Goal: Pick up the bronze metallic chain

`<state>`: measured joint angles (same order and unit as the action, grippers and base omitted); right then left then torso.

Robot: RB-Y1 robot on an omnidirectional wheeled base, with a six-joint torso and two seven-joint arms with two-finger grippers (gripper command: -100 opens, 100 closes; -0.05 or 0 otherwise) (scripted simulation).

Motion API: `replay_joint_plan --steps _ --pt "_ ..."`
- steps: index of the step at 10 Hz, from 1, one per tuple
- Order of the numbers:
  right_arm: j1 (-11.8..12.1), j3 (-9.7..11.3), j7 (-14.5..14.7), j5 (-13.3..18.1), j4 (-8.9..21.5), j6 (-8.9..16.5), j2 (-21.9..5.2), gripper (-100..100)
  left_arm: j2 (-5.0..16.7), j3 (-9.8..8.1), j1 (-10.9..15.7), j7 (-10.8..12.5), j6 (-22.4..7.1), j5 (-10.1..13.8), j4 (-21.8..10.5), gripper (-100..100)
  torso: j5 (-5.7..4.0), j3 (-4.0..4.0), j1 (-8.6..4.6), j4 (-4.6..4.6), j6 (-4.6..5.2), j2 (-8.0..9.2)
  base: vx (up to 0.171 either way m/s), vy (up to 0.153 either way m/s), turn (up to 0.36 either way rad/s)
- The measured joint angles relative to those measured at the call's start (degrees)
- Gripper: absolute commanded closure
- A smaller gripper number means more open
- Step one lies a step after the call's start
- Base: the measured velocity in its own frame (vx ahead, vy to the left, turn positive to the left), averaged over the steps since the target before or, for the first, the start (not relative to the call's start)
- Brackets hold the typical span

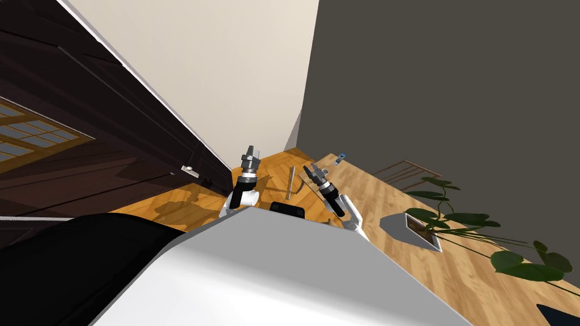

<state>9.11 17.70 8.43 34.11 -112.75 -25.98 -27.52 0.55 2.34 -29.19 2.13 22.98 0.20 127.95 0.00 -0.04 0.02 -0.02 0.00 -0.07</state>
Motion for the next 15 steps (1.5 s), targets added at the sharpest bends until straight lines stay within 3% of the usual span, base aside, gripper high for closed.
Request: replay_joint_plan --steps 4,6,9,15 --pt "-2.6 3.5 2.7 6.4 2.9 0.5 -5.0 -100 0.0 0.0 0.0 0.0 0.0 0.0 0.0 0 0.0 -0.02 0.0 -0.01 0.03 -0.03 0.022 0.006 0.086" --pt "-4.6 6.1 5.1 9.9 6.7 -0.1 -7.5 -100 0.0 0.0 0.0 0.0 0.0 0.0 0.0 0 0.01 -0.05 0.02 -0.02 0.01 -0.09 0.035 0.008 0.114" --pt "-5.8 9.3 8.5 15.2 10.1 -0.6 -11.5 -100 0.0 0.0 0.0 0.0 0.0 0.0 0.0 0 0.01 -0.1 0.01 -0.04 0.01 -0.17 0.051 0.008 0.121" --pt "-9.3 14.3 13.6 23.3 18.8 -2.3 -18.6 -100 0.0 0.0 0.0 0.0 0.0 0.0 0.0 0 0.01 -0.09 0.04 -0.03 0.01 -0.16 0.05 0.011 0.11"
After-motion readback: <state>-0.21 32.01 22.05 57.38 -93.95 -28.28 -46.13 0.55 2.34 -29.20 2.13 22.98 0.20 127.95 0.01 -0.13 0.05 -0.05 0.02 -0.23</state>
